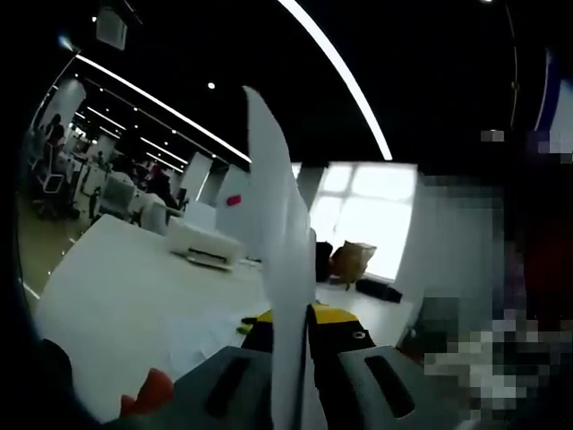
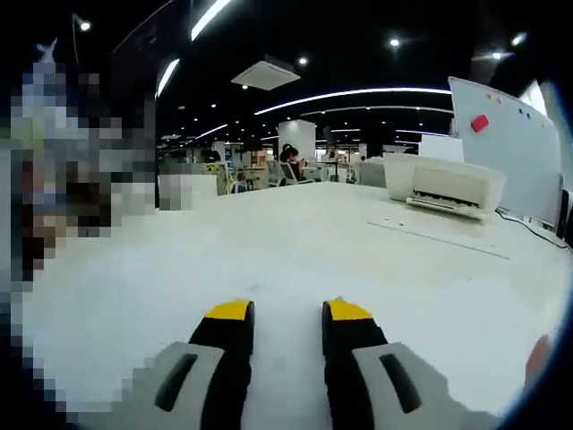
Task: Organize the stack of printing papers by aligning and flattening the scattered papers on the table
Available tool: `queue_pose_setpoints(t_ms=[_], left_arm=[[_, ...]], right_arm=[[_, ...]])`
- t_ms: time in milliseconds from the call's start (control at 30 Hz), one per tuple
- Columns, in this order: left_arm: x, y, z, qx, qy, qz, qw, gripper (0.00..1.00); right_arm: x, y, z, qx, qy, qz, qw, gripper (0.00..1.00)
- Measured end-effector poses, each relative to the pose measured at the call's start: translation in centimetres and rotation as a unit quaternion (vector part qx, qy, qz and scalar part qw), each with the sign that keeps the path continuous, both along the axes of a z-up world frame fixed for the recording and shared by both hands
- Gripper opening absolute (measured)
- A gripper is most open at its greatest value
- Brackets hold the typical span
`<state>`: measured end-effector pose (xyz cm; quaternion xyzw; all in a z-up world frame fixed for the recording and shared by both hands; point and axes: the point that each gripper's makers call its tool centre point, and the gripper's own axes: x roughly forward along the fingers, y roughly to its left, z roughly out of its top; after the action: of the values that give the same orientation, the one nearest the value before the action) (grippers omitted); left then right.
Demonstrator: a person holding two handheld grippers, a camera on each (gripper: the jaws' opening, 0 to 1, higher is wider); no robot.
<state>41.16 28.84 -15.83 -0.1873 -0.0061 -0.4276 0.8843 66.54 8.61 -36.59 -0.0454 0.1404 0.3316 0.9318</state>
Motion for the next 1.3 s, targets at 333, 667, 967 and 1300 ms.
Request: queue_pose_setpoints(t_ms=[333,667,967,1300], left_arm=[[-0.3,0.0,0.2,-0.002,-0.005,-0.002,1.0000,0.06],[-0.3,0.4,0.2,-0.008,-0.008,0.002,0.9999,0.06],[-0.2,1.0,1.3,-0.009,-0.020,0.001,0.9998,0.06],[-0.3,1.9,2.7,-0.016,-0.035,-0.004,0.9993,0.06]], right_arm=[[-0.2,-0.2,0.0,-0.013,-0.001,-0.007,0.9999,0.29],[-0.1,-0.5,0.7,-0.058,-0.041,0.005,0.9975,0.49],[-1.0,0.5,1.6,-0.078,-0.057,0.041,0.9945,0.82],[0.0,-0.2,0.0,-0.064,0.026,0.027,0.9973,0.90]])
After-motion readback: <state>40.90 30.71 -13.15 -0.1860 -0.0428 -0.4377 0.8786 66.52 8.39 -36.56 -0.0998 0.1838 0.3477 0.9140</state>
